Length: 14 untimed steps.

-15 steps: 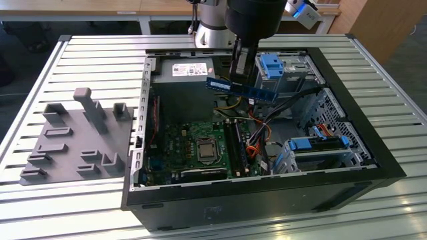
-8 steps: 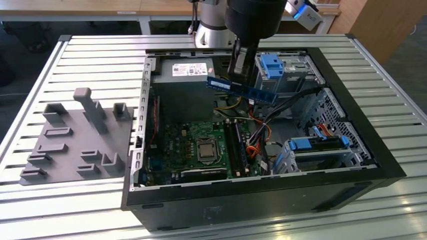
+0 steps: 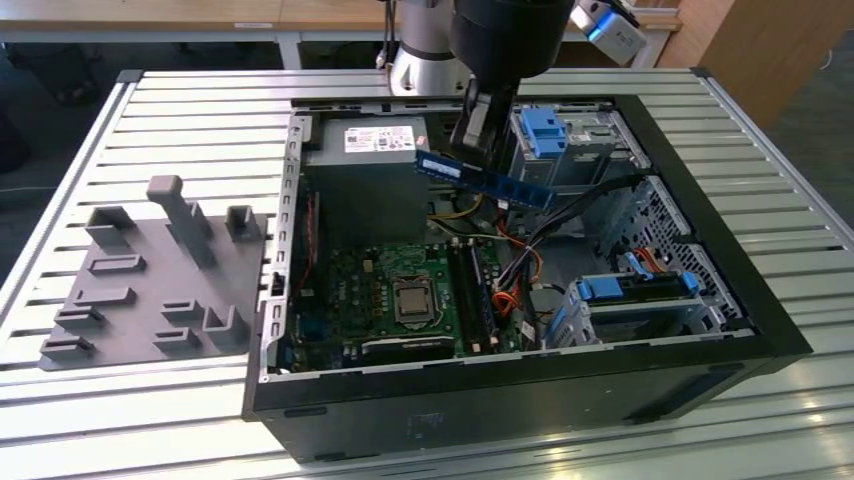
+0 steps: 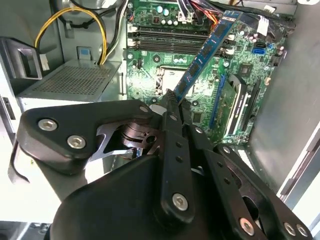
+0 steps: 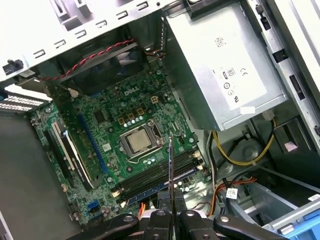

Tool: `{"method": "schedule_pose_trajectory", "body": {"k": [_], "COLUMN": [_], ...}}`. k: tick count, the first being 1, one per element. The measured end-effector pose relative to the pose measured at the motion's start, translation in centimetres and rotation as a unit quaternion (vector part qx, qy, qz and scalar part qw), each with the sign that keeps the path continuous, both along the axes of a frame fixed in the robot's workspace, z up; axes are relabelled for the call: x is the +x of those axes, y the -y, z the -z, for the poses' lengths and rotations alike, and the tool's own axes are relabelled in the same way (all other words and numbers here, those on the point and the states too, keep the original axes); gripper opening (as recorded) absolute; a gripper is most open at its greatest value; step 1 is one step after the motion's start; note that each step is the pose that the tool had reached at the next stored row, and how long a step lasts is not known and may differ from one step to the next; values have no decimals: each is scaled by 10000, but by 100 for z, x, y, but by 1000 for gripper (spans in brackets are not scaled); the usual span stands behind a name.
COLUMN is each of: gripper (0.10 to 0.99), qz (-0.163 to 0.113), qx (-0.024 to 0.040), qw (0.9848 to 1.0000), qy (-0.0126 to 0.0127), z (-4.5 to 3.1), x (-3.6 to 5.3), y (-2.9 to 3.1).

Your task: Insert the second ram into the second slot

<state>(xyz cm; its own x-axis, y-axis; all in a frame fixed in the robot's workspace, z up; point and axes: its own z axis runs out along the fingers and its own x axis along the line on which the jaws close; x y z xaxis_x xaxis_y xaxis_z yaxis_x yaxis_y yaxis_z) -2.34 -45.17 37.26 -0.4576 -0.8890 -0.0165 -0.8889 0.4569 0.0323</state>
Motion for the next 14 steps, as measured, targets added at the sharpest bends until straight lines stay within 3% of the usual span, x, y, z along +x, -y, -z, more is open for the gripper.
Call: {"method": "schedule_pose_trajectory", "body": {"k": [14], "gripper": [137], "qz": [571], "qx": [0], "qw": [9984], "qy": [0], "z": [0], "x": [0], "y": [0]}}
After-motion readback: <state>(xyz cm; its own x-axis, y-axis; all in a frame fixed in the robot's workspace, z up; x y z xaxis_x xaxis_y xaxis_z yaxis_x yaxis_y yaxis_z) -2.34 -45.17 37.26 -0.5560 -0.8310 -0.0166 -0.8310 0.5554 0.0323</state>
